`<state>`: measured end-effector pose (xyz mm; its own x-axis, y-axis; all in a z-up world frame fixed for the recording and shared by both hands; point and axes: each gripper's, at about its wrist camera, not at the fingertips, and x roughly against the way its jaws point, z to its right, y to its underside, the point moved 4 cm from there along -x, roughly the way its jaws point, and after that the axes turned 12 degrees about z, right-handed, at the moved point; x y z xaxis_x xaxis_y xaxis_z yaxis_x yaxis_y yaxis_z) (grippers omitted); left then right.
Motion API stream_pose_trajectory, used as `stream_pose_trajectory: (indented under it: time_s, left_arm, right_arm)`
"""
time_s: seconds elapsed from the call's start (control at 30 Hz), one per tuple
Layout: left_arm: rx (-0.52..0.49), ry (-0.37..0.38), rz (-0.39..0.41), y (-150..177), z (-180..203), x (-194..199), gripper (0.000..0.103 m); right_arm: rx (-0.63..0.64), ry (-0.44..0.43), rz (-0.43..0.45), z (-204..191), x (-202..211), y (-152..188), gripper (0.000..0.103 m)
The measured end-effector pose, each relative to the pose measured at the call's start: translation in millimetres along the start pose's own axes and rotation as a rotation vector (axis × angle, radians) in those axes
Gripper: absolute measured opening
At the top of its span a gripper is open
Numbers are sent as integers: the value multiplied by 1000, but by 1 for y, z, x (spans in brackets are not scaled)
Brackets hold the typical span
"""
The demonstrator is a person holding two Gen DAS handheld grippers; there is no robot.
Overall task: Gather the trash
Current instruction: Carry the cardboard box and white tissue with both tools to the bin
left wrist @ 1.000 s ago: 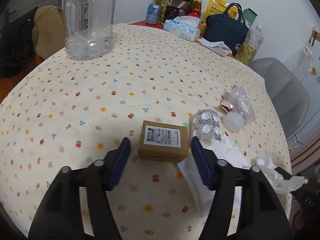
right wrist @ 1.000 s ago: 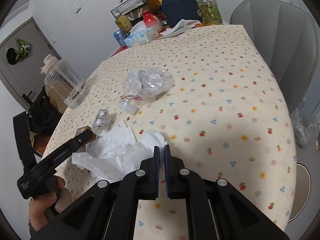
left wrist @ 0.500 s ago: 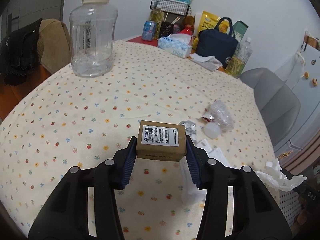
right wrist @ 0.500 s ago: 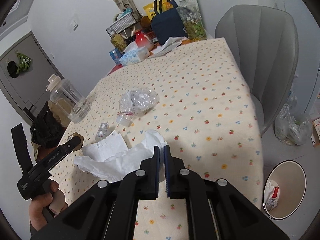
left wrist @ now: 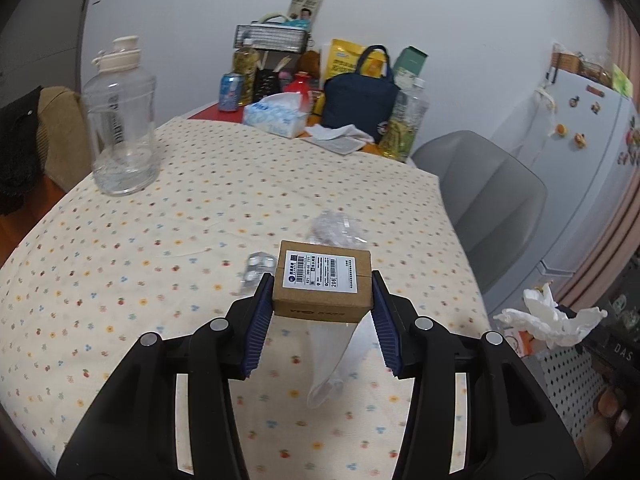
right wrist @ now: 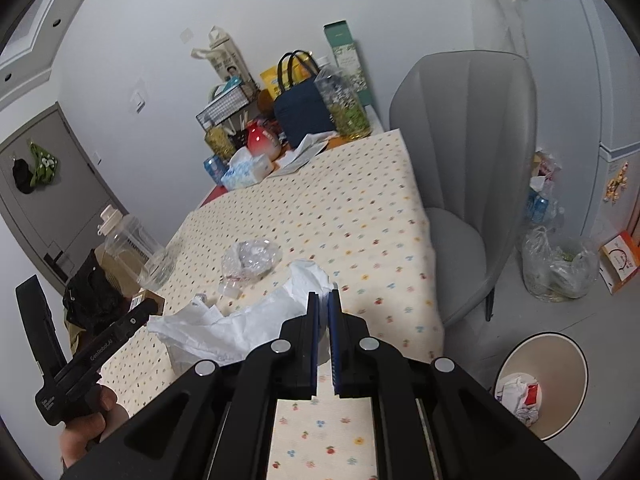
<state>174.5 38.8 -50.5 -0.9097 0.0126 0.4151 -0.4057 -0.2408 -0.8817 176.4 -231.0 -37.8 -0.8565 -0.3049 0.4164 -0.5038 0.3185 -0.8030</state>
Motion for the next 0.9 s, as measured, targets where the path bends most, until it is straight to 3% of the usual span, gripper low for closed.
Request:
stream_pose_trajectory:
  time_s: [0.57, 0.9]
  left_arm:
    - [-116, 151, -55, 18, 107, -17, 47]
    - [-195, 232, -121, 46, 175, -39, 47]
  right_arm:
    - [-106, 146, 84, 100, 48, -14, 6]
    - [-190, 251, 62, 171, 53, 6, 6]
